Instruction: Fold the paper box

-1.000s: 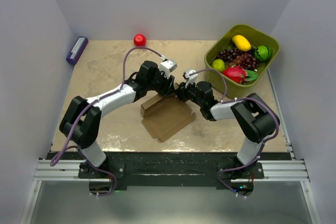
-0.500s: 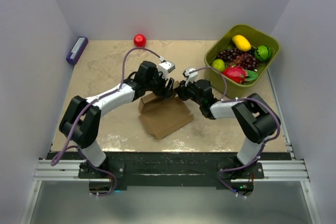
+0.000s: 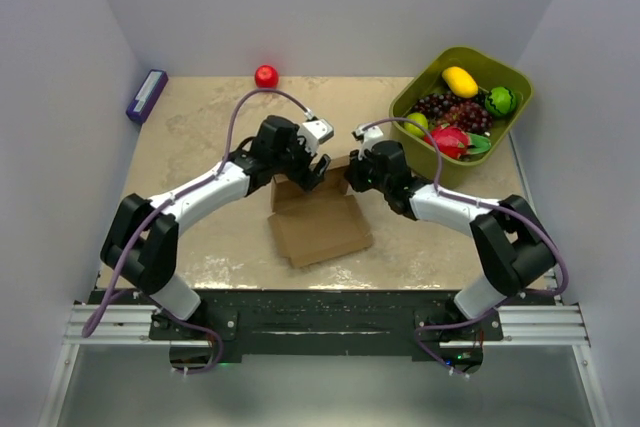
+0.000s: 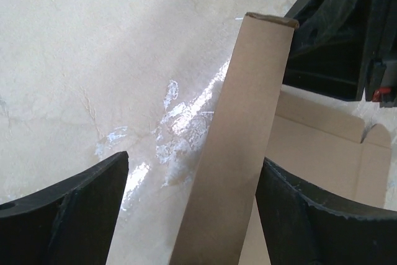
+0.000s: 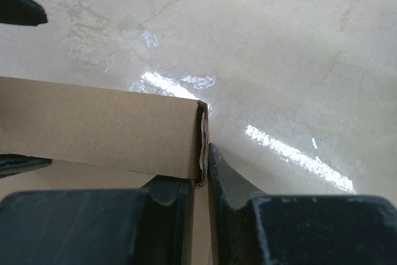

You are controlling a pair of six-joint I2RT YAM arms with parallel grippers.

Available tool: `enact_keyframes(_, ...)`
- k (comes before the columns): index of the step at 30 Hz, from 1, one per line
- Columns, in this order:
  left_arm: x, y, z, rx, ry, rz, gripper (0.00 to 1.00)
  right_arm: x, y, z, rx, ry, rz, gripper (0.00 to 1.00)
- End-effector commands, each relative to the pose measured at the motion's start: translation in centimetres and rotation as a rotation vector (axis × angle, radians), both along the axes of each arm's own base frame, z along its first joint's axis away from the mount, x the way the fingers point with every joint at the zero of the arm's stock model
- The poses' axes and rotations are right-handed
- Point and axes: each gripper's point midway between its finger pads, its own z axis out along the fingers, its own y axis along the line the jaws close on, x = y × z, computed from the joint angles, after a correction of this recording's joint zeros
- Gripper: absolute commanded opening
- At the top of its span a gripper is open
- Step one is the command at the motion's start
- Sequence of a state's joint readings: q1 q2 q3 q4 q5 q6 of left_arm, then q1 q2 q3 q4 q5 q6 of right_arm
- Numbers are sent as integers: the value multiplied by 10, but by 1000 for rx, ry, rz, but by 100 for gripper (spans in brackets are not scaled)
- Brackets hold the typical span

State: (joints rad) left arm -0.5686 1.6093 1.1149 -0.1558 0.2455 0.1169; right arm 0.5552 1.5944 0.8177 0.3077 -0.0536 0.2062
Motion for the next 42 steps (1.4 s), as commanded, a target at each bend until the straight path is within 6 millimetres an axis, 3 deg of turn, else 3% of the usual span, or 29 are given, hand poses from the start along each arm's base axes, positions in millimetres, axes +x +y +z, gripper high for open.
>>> enact_keyframes(1,-16,-3,6,69,-75,-77,83,2,-8,26,2,21,-62,0)
enact_keyframes(11,-29,-17,-12,162,-72,-82,50,2,-19,31,0,38,-144,0)
enact_keyframes(19,-34,-24,-18,162,-40,-75,35,8,-44,25,-61,7,-318,0)
enact_keyframes(34,-43,-38,-17,95,26,-108,33,12,-84,10,-158,-81,-593,0)
enact_keyframes(42,-41,-37,-23,108,44,-92,33,15,-82,9,-102,-83,-629,0)
